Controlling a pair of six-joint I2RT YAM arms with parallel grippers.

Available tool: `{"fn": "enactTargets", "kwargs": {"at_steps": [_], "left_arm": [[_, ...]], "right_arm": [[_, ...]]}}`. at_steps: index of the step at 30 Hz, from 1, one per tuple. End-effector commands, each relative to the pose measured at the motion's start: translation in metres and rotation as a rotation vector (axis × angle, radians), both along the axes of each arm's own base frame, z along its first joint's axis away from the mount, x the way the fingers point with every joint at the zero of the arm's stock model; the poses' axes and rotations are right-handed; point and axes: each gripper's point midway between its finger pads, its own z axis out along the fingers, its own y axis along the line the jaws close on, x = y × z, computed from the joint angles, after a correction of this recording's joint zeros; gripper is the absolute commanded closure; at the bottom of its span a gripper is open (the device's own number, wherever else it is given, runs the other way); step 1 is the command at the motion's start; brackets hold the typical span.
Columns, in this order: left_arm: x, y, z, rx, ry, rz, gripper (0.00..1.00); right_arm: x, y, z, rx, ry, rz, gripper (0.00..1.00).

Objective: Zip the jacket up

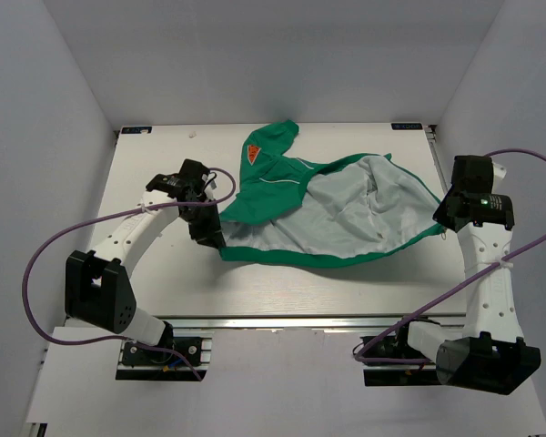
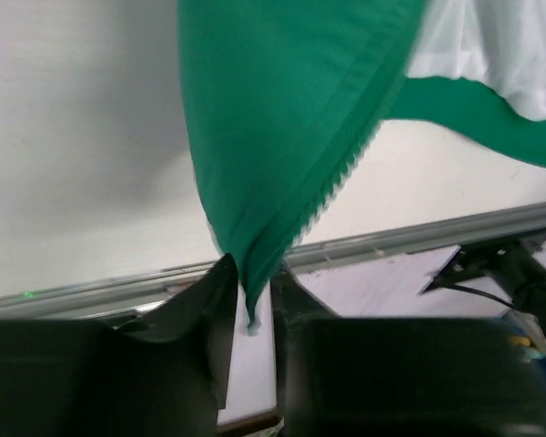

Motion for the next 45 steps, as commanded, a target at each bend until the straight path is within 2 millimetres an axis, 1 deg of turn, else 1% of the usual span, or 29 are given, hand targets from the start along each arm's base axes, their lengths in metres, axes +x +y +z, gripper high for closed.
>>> {"fn": "enactTargets", "kwargs": {"at_steps": [1,2,3,6,8,9,10,12,13,14,15,16,17,18,20,21,24,27,28,29,32,33,35,36,38,39,43,44,45], "left_arm": [[-0.011,-0.011,0.001,-0.079,0.011,-0.075,0.65],[-0.008,-0.014,0.002,-0.095,-0.012,-0.091,0.40],[-0.013,-0.020,0.006,-0.145,-0.012,-0.114,0.04],[-0.014,-0.023,0.012,-0.169,-0.049,-0.138,0.02],[-0.007,-0.019,0.021,-0.147,-0.101,-0.126,0.02],[-0.001,-0.014,0.023,-0.113,-0.127,-0.109,0.02],[0.008,-0.014,0.031,-0.108,-0.165,-0.096,0.02],[0.019,-0.014,0.039,-0.103,-0.199,-0.063,0.02],[0.027,-0.015,0.046,-0.100,-0.224,-0.056,0.02],[0.031,-0.015,0.048,-0.098,-0.231,-0.051,0.02],[0.037,-0.010,0.050,-0.092,-0.234,-0.029,0.02],[0.043,-0.003,0.048,-0.060,-0.225,-0.001,0.02],[0.046,0.004,0.046,-0.042,-0.208,0.042,0.02],[0.052,0.018,0.043,-0.024,-0.197,0.097,0.02],[0.052,0.030,0.029,-0.038,-0.143,0.158,0.02],[0.056,0.041,0.025,-0.062,-0.130,0.200,0.02],[0.059,0.042,0.011,-0.102,-0.124,0.221,0.02],[0.060,0.042,0.003,-0.096,-0.108,0.223,0.02],[0.062,0.041,0.002,-0.101,-0.113,0.220,0.02],[0.062,0.038,0.002,-0.117,-0.112,0.203,0.02],[0.066,0.026,0.005,-0.181,-0.138,0.152,0.02],[0.067,0.020,0.008,-0.215,-0.151,0.135,0.02],[0.071,0.014,0.011,-0.223,-0.177,0.113,0.02],[0.073,0.007,0.012,-0.202,-0.200,0.091,0.02],[0.086,-0.006,0.019,-0.165,-0.244,0.043,0.02],[0.088,-0.019,0.020,-0.121,-0.258,0.005,0.02],[0.142,-0.076,0.028,-0.184,-0.353,-0.163,0.02],[0.153,-0.085,0.026,-0.207,-0.361,-0.181,0.02],[0.164,-0.093,0.023,-0.219,-0.358,-0.190,0.02]], "right_arm": [[-0.011,0.002,-0.023,0.007,0.111,0.035,1.00],[-0.010,0.006,-0.027,0.024,0.119,0.052,1.00],[-0.009,0.011,-0.032,0.047,0.128,0.079,1.00],[-0.002,0.022,-0.024,0.050,0.088,0.146,1.00],[0.012,0.047,-0.007,0.055,0.018,0.266,1.00],[0.018,0.067,0.000,0.065,-0.008,0.348,1.00],[0.027,0.107,0.010,0.054,-0.045,0.495,1.00],[0.034,0.150,0.009,0.019,-0.036,0.624,1.00],[0.025,0.195,0.006,0.007,-0.021,0.780,1.00],[0.023,0.216,0.007,-0.004,-0.017,0.840,1.00],[0.021,0.238,-0.010,-0.022,0.047,0.908,1.00],[0.005,0.270,-0.019,-0.029,0.070,1.023,1.00],[-0.004,0.283,-0.035,-0.035,0.108,1.066,1.00],[-0.010,0.307,-0.054,-0.003,0.138,1.135,1.00],[-0.037,0.340,-0.080,0.052,0.192,1.254,1.00],[-0.052,0.360,-0.102,0.123,0.226,1.320,1.00],[-0.076,0.388,-0.132,0.172,0.259,1.427,1.00],[-0.082,0.409,-0.135,0.220,0.223,1.508,1.00],[-0.083,0.414,-0.131,0.233,0.202,1.525,0.96],[-0.080,0.421,-0.125,0.247,0.159,1.530,0.69],[-0.062,0.413,-0.095,0.214,0.021,1.453,0.17],[-0.054,0.408,-0.087,0.211,-0.009,1.421,0.13],[-0.040,0.393,-0.073,0.242,-0.044,1.329,0.11],[-0.023,0.371,-0.058,0.288,-0.077,1.251,0.11],[-0.014,0.345,-0.058,0.410,-0.064,1.166,0.11],[0.011,0.311,-0.048,0.424,-0.125,1.056,0.11],[0.058,0.220,-0.060,0.312,-0.117,0.735,0.11],[0.067,0.209,-0.065,0.313,-0.091,0.687,0.11],[0.082,0.180,-0.069,0.319,-0.091,0.596,0.11]]}}
